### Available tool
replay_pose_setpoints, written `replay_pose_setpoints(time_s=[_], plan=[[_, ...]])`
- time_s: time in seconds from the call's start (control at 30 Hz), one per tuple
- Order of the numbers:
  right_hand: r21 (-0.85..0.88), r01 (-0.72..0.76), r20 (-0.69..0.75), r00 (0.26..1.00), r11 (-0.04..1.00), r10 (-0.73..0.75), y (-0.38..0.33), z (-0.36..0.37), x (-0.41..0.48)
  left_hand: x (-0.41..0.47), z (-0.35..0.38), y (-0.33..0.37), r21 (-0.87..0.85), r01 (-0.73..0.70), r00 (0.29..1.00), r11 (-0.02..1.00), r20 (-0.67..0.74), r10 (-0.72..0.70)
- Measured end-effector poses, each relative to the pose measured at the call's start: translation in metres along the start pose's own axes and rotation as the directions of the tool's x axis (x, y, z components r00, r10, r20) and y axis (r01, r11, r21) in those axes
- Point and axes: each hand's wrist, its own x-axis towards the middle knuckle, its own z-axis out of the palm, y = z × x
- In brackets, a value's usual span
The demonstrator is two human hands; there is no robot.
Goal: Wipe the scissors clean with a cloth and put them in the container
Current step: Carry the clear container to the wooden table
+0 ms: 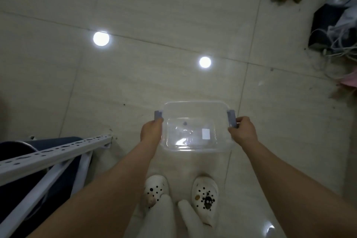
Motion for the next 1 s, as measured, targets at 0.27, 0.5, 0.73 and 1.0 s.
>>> replay_pose_setpoints(time_s=[0.27,0.5,0.73,1.0], plan=[[0.394,-0.018,-0.059,0.997,0.919,0.044,-0.099,-0.142,-0.104,-0.155,-0.075,0.125,0.007,-0.129,0.991,0.992,-0.035,0.129],[0.585,0.106,-0.029,0.993,0.804,-0.110,-0.209,-0.286,-0.196,-0.294,-0.144,0.252,-0.208,-0.358,0.933,0.910,-0.063,0.353],[0.596,0.285,-0.084,0.952,0.750,-0.295,-0.330,-0.387,-0.236,-0.356,-0.198,0.382,-0.256,-0.506,0.863,0.824,-0.136,0.487],[0.600,0.466,-0.332,0.885,0.651,-0.328,-0.491,-0.475,-0.219,-0.352,-0.246,0.561,-0.318,-0.578,0.811,0.752,-0.121,0.573]])
